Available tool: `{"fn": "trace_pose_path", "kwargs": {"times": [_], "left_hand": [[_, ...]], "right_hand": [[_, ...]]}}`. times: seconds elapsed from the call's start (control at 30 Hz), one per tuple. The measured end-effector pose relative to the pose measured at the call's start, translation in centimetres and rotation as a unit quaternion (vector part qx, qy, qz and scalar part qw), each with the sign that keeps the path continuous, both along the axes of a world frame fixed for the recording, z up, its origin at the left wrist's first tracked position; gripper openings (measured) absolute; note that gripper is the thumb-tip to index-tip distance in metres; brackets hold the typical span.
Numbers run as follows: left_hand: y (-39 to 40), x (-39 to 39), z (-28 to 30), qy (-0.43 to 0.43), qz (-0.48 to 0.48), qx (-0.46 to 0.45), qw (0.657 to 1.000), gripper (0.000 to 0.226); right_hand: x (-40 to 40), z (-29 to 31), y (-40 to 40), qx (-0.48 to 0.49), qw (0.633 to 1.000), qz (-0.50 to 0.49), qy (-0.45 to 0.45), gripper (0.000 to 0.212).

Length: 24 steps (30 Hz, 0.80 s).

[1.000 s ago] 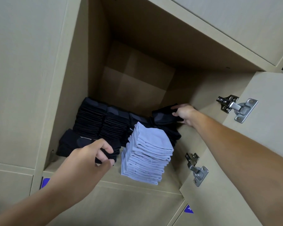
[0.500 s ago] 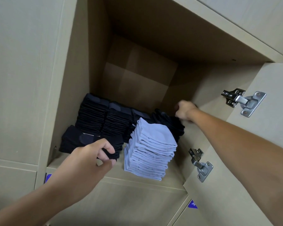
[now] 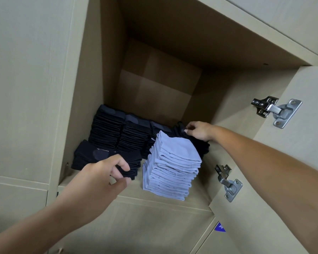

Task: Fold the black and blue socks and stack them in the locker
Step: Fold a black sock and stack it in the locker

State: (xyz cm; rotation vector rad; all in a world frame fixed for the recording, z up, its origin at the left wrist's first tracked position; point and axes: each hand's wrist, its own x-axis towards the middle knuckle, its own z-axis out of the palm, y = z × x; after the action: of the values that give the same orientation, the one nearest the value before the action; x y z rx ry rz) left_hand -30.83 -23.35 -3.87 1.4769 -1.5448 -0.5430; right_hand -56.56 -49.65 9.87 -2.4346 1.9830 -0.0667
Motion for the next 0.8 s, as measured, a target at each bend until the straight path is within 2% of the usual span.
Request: {"fn": "trace_pose_path", "kwargs": {"times": [0.13, 0.4, 0.5, 0.63, 0.8], "left_hand": [[0.3, 0.9, -0.1, -0.018, 0.012, 0.008, 1.0, 0.011], [2.2, 3.0, 0.8, -0.033, 0.021, 0.042, 0.998, 0.007], [3.2, 4.0, 1.2, -0.037, 0.023, 0.044, 0.998, 0.008], [4.5, 5.5, 1.2, -0.059, 0.024, 0.047, 0.997, 0.008], [5.8, 7.3, 1.3, -0.056, 0.024, 0.044, 0.997, 0.009]], "right_hand": [[0.6, 1.0, 0.6, -0.026, 0.999, 0.021, 0.023, 0.036], [1.9, 1.8, 4.3, -0.115, 0.988, 0.101, -0.005, 0.007], [3.1, 1.2, 7.4, -0.145, 0.977, 0.151, -0.041, 0.005], [5.2, -1.0, 12.2, -0.187, 0.951, 0.208, -0.131, 0.01], [7.8, -5.3, 18.8, -0.188, 0.921, 0.267, -0.211, 0.016]]}}
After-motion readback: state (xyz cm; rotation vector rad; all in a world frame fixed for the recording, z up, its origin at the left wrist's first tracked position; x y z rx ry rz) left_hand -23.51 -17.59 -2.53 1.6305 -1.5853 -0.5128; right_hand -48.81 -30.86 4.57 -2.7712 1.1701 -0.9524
